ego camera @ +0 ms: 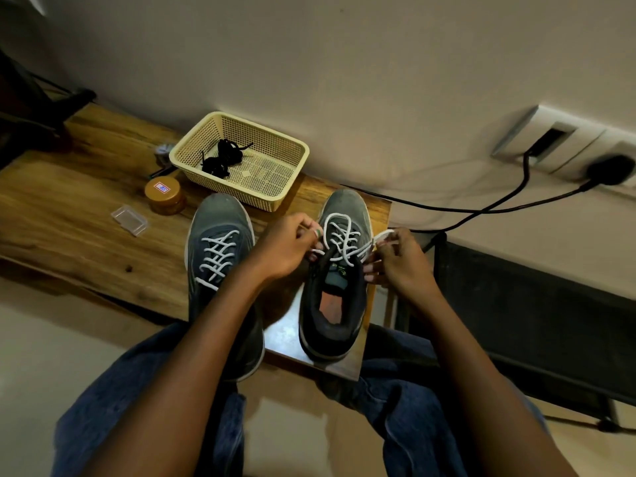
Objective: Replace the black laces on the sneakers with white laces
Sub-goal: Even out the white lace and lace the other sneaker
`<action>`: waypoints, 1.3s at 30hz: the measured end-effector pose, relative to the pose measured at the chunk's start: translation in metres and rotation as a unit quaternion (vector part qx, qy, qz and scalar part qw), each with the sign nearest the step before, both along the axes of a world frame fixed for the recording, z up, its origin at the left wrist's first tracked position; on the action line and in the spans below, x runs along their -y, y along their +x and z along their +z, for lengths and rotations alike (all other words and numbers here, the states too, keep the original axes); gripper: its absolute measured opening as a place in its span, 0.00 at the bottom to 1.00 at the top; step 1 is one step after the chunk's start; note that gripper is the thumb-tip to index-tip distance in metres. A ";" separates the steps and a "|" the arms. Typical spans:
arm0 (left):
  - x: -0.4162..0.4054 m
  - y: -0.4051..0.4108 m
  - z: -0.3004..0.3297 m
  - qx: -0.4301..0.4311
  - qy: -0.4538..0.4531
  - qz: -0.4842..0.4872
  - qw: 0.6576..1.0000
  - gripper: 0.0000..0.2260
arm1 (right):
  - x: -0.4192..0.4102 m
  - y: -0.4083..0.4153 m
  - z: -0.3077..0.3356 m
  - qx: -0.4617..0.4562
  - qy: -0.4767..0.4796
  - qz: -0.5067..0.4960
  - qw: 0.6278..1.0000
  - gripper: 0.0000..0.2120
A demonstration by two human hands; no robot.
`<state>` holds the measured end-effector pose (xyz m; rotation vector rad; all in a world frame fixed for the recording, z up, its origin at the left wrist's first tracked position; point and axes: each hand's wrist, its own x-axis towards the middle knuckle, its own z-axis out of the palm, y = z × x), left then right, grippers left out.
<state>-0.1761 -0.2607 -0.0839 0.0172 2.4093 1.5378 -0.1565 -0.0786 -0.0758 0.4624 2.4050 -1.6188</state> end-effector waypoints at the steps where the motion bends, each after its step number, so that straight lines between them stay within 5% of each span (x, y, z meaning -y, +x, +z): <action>1: 0.001 0.001 0.000 0.002 -0.027 -0.015 1.000 0.07 | 0.000 0.000 0.001 0.001 -0.007 -0.008 1.000 0.03; 4: 0.010 0.004 0.006 0.024 -0.051 -0.049 0.997 0.13 | -0.002 0.003 0.006 0.012 -0.047 -0.055 0.997 0.08; 8: 0.015 0.006 0.010 0.037 -0.018 -0.061 0.997 0.05 | -0.002 0.017 0.015 -0.001 -0.072 -0.023 0.997 0.05; 14: 0.013 0.008 0.011 0.029 -0.031 -0.046 0.998 0.05 | 0.002 0.023 0.004 -0.054 0.076 0.047 0.995 0.04; 30: 0.019 0.005 0.012 0.112 0.087 -0.012 0.990 0.09 | 0.002 0.019 0.008 0.010 -0.115 -0.122 0.986 0.12; 39: 0.019 0.007 0.006 0.046 0.004 -0.067 0.997 0.05 | 0.005 0.023 0.008 0.025 -0.043 -0.020 0.999 0.06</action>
